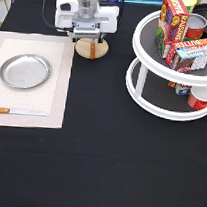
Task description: Arrange plate and fork
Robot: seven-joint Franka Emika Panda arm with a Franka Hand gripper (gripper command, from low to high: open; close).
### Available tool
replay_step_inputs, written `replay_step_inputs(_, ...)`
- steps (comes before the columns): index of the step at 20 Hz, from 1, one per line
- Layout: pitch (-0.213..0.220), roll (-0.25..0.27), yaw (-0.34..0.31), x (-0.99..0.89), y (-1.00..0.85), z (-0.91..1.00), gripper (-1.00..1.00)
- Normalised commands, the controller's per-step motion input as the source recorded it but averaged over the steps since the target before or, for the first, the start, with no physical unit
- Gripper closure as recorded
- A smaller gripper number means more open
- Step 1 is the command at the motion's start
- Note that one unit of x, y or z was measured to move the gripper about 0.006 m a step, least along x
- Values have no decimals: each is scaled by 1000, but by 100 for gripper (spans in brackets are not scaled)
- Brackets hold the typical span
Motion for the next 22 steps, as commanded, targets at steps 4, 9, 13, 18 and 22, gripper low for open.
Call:
replay_step_inputs(4, -2, -50, -16, -71, 109, -177, -100)
replay_step_inputs(9, 6, -6, -1, -198, 3, -223, -100)
replay_step_inputs(13, 0, 0, 0, -200, 109, -287, -100)
replay_step_inputs(18, 0, -8, 0, -94, 251, -142, -100)
replay_step_inputs(22, 0, -4, 0, -1, 230, -6, -100)
